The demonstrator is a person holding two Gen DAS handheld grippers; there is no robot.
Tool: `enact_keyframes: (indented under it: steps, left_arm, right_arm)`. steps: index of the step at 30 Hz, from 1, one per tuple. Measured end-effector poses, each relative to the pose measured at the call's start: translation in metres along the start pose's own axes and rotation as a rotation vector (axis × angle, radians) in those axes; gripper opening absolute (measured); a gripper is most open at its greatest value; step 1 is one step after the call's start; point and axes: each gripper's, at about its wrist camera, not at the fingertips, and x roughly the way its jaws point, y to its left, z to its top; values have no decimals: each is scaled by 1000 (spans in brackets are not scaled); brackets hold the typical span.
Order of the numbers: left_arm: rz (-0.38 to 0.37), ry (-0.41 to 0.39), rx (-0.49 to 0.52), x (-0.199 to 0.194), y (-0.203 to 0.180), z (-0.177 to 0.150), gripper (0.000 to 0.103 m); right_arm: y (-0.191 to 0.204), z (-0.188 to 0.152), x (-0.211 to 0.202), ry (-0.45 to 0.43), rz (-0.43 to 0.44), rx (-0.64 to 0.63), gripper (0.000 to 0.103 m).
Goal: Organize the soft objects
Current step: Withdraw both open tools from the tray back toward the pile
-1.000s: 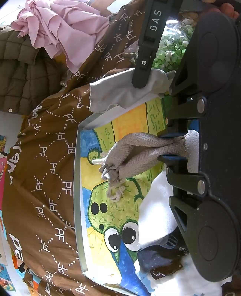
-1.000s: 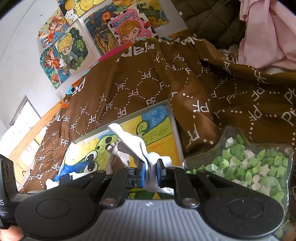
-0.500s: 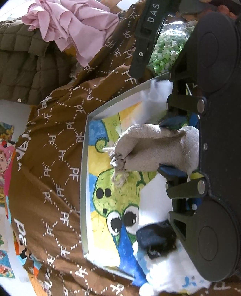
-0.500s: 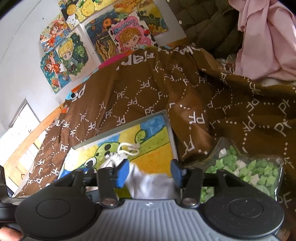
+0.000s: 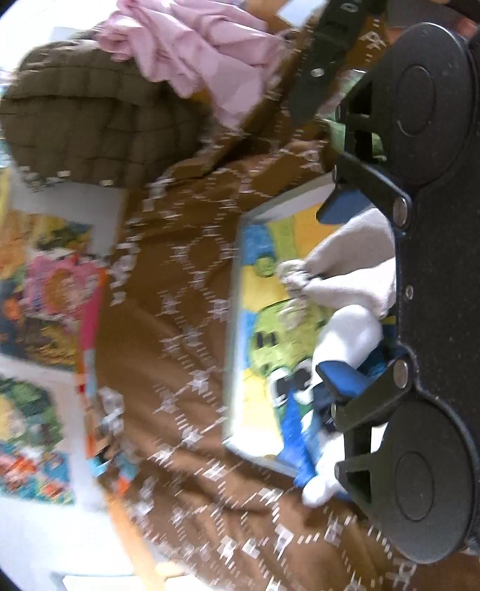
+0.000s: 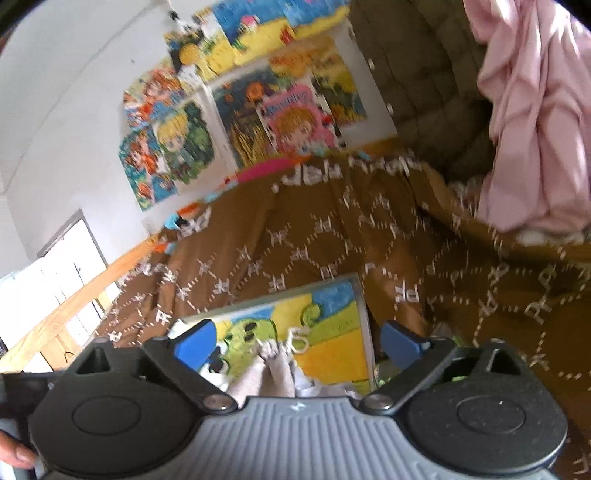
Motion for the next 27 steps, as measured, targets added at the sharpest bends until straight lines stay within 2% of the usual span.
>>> enact_keyframes:
  steps: [3,11,18,27]
  left_arm:
    - [20,-102,0,-35,0,-2,91]
    - [23,-265,22,-123,6,-21,99]
    - [51,-347,68,-181,11,-49,102]
    - [68,-380,67,-224,29,-84,102]
  right_arm:
    - [14,3,-24,-71,0,-23,103]
    - [54,-7,-86,-189,7,-78,103]
    - [93,-26,-125,-261,-1,-208,103]
    - [106,-54,-166,-251,-65,-211,103]
